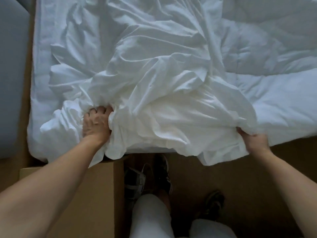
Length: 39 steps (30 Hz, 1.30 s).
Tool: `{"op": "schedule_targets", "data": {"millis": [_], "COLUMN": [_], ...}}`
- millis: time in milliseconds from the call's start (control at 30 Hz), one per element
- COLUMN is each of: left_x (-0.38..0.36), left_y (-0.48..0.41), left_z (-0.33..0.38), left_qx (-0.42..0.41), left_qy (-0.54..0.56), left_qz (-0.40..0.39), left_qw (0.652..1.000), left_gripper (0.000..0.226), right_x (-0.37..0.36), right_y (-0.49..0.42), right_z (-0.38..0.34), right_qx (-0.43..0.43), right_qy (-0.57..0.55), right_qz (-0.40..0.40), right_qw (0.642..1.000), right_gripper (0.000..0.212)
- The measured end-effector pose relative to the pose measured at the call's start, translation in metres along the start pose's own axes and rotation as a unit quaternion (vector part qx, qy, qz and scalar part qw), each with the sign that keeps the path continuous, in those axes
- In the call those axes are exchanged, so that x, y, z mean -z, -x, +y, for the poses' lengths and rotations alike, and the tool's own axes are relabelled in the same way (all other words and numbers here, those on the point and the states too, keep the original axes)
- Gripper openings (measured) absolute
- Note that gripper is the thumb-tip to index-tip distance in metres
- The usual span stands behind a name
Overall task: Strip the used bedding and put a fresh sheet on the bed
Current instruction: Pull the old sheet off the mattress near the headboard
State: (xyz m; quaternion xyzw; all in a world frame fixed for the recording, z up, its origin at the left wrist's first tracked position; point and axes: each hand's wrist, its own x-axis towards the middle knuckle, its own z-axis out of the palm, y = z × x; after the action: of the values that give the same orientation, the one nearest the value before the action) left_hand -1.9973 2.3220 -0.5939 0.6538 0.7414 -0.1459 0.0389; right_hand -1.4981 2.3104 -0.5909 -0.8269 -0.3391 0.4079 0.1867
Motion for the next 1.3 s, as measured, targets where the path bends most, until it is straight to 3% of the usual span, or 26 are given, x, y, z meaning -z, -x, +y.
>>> {"op": "schedule_targets", "data": {"millis": [67,133,233,300,367,467,567,700,933,1100,1233,1300], "left_x": [0.011,0.022,0.030,0.032,0.033,0.024,0.010,0.000,0.014,0.034,0.057,0.064], "left_y": [0.007,0.025,0.057,0.055,0.038,0.009,-0.007,-0.006,0.002,0.001,0.000,0.001], "left_z": [0.019,0.051,0.115,0.157,0.187,0.197,0.191,0.188,0.173,0.159,0.183,0.225], "left_qx": [0.037,0.042,-0.139,-0.184,-0.151,-0.131,-0.145,-0.127,-0.097,-0.054,0.004,0.009], "left_qy": [0.001,0.032,0.099,0.061,0.000,-0.070,-0.091,-0.106,-0.101,-0.143,-0.158,-0.151], "left_qz": [-0.011,0.001,0.074,0.063,0.025,-0.022,-0.047,-0.050,-0.054,-0.072,-0.124,-0.159], "left_qw": [0.999,0.999,0.983,0.979,0.988,0.989,0.984,0.985,0.989,0.986,0.980,0.976], "left_gripper": [0.056,0.077,0.102,0.101,0.101,0.103,0.067,0.027,0.014,0.014,0.023,0.041], "right_x": [0.003,-0.019,-0.053,-0.063,-0.063,-0.062,-0.049,-0.020,0.012,0.074,0.154,0.166], "right_y": [-0.002,0.008,0.033,0.041,0.042,0.036,0.023,-0.005,-0.037,-0.081,-0.138,-0.151], "right_z": [0.005,0.003,-0.001,-0.004,-0.008,-0.014,-0.004,0.016,0.014,0.024,0.026,0.020], "right_qx": [-0.029,-0.019,0.058,0.095,0.107,0.058,0.017,-0.020,0.020,0.081,0.076,0.072], "right_qy": [-0.001,0.017,0.012,-0.047,-0.099,-0.250,-0.321,-0.339,-0.252,-0.130,-0.215,-0.250], "right_qz": [0.012,-0.018,-0.027,-0.016,-0.032,-0.133,-0.213,-0.126,-0.061,-0.031,0.014,0.005], "right_qw": [1.000,1.000,0.998,0.994,0.989,0.957,0.923,0.932,0.966,0.988,0.974,0.966], "right_gripper": [0.067,0.058,0.058,0.060,0.054,0.035,0.038,0.042,0.034,0.061,0.051,0.045]}}
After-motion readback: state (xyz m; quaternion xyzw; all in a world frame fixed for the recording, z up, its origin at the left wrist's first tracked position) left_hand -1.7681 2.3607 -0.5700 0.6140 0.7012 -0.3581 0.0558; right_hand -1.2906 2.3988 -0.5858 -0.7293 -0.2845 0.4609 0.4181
